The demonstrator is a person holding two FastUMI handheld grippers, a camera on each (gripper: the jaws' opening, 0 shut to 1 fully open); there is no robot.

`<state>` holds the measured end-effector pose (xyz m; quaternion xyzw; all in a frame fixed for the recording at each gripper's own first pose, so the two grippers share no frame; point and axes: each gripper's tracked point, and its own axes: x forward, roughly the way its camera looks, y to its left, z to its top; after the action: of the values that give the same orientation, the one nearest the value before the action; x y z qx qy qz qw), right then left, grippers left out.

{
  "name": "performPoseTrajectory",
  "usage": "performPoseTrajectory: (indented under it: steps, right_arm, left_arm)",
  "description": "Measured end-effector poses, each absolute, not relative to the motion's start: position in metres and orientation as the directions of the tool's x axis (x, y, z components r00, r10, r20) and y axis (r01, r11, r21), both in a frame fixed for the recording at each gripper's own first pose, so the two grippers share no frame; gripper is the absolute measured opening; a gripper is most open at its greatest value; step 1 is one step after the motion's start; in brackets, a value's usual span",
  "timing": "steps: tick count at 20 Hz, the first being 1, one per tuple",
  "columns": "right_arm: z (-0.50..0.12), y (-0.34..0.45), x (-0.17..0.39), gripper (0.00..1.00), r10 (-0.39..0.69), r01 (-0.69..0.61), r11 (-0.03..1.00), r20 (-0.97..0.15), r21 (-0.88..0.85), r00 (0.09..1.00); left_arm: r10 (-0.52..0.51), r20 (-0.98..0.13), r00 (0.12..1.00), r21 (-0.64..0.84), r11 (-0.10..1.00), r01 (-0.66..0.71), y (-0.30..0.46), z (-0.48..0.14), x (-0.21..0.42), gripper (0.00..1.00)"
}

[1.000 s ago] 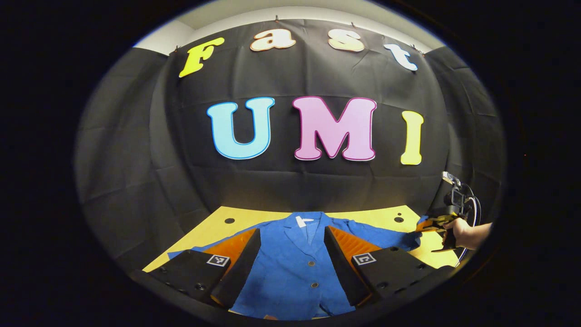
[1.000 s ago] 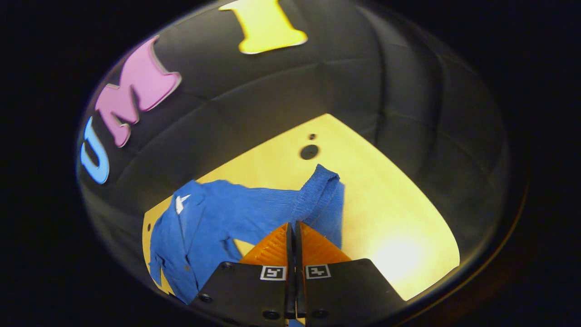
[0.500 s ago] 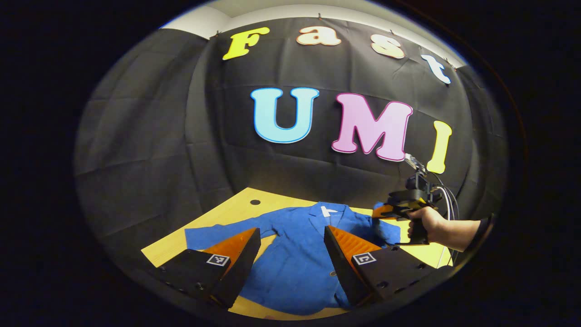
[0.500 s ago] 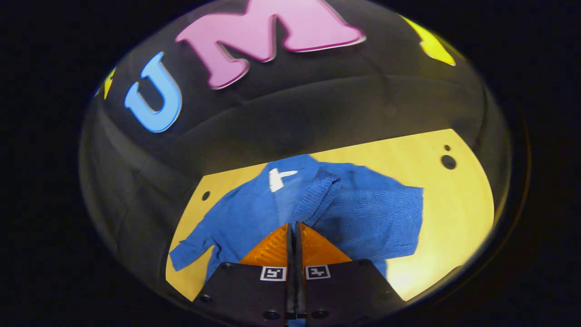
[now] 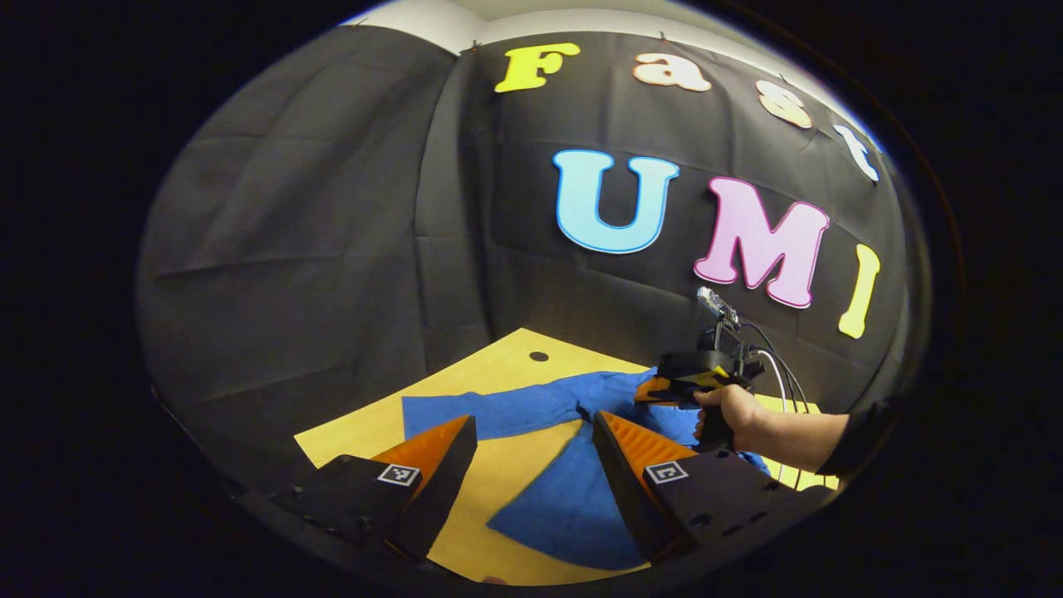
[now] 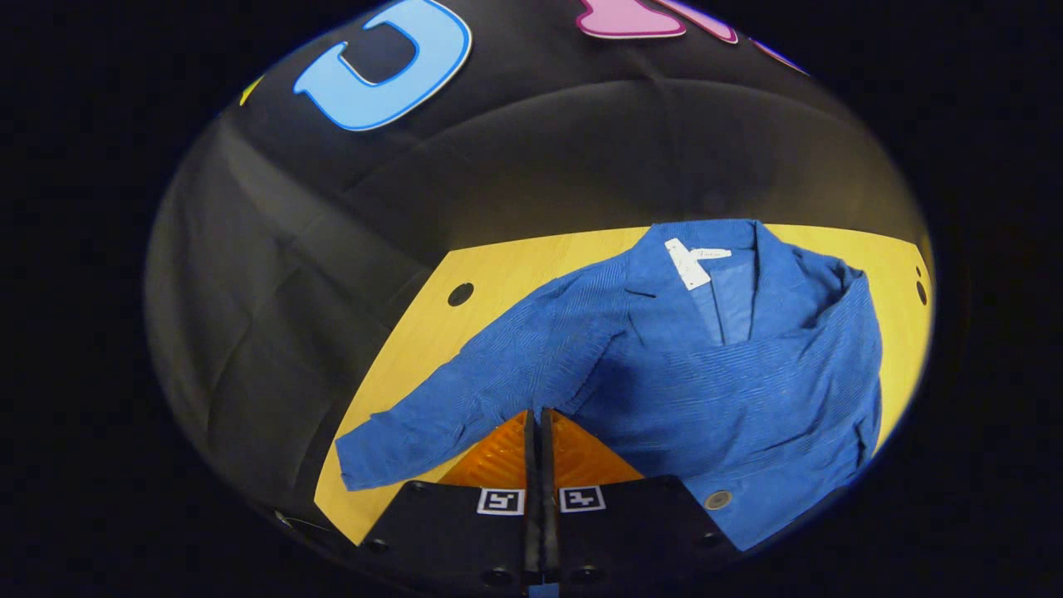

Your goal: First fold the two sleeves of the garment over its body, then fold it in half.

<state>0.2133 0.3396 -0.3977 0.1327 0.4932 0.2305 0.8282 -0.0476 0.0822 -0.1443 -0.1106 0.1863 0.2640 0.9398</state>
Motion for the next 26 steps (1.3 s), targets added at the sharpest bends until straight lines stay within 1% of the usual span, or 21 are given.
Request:
performPoseTrajectory:
  steps: [1, 2, 3, 4, 7, 9, 11, 12, 15, 17, 19, 21, 22, 24, 26]
  right_arm:
    - [-0.406, 0.342, 0.212, 0.00, 0.515, -0.231, 0.857, -0.757, 0.461, 0.401]
    - [-0.411, 0.344, 0.212, 0.29, 0.513, -0.217, 0.858, -0.763, 0.465, 0.394]
    - [-0.413, 0.339, 0.216, 0.41, 0.506, -0.213, 0.862, -0.766, 0.460, 0.397]
    - [-0.412, 0.332, 0.219, 0.50, 0.494, -0.216, 0.869, -0.765, 0.445, 0.413]
    - [-0.389, 0.307, 0.223, 0.96, 0.473, -0.269, 0.881, -0.750, 0.389, 0.463]
    - [-0.363, 0.287, 0.218, 0.97, 0.471, -0.299, 0.882, -0.721, 0.365, 0.509]
    - [-0.332, 0.256, 0.209, 0.97, 0.464, -0.329, 0.885, -0.685, 0.330, 0.562]
    - [-0.322, 0.241, 0.201, 0.97, 0.458, -0.347, 0.887, -0.683, 0.306, 0.569]
    - [-0.286, 0.191, 0.182, 0.98, 0.419, -0.363, 0.902, -0.671, 0.232, 0.612]
    - [-0.257, 0.153, 0.178, 0.98, 0.360, -0.322, 0.929, -0.641, 0.181, 0.678]
    - [-0.224, 0.119, 0.177, 0.98, 0.307, -0.269, 0.951, -0.589, 0.154, 0.748]
    - [-0.196, 0.088, 0.168, 0.98, 0.275, -0.254, 0.960, -0.546, 0.115, 0.792]
    - [-0.188, 0.070, 0.161, 0.97, 0.247, -0.247, 0.966, -0.545, 0.075, 0.801]
    - [-0.177, 0.035, 0.145, 0.97, 0.182, -0.212, 0.977, -0.563, 0.011, 0.807]
    - [-0.166, 0.007, 0.128, 0.98, 0.132, -0.154, 0.988, -0.586, 0.012, 0.800]
  left_arm:
    - [0.458, -0.410, 0.789, -0.114, 0.832, -0.542, 0.089, -0.149, -0.050, 0.81]
    - [0.462, -0.414, 0.785, -0.115, 0.829, -0.548, 0.096, -0.154, -0.050, 0.81]
    - [0.465, -0.420, 0.779, -0.116, 0.824, -0.555, 0.104, -0.159, -0.050, 0.81]
    - [0.471, -0.424, 0.774, -0.119, 0.818, -0.563, 0.112, -0.163, -0.051, 0.81]
    - [0.489, -0.441, 0.753, -0.166, 0.780, -0.604, 0.137, -0.173, -0.045, 0.81]
    - [0.500, -0.483, 0.719, -0.169, 0.752, -0.637, 0.157, -0.191, -0.042, 0.81]
    - [0.485, -0.580, 0.655, -0.159, 0.721, -0.674, 0.178, -0.219, -0.044, 0.80]
    - [0.467, -0.626, 0.624, -0.153, 0.712, -0.686, 0.184, -0.231, -0.047, 0.81]
    - [0.479, -0.668, 0.570, -0.139, 0.672, -0.727, 0.229, -0.259, -0.035, 0.83]
    - [0.468, -0.708, 0.529, -0.113, 0.665, -0.739, 0.261, -0.281, -0.032, 0.83]
    - [0.466, -0.746, 0.476, -0.071, 0.655, -0.753, 0.287, -0.305, -0.037, 0.83]
    - [0.418, -0.795, 0.439, -0.067, 0.658, -0.750, 0.305, -0.328, -0.035, 0.83]
    - [0.384, -0.825, 0.414, -0.069, 0.659, -0.749, 0.304, -0.338, -0.037, 0.83]
    - [0.357, -0.853, 0.381, -0.058, 0.660, -0.749, 0.315, -0.353, -0.036, 0.83]
    - [0.334, -0.872, 0.358, -0.050, 0.665, -0.745, 0.316, -0.362, -0.028, 0.83]
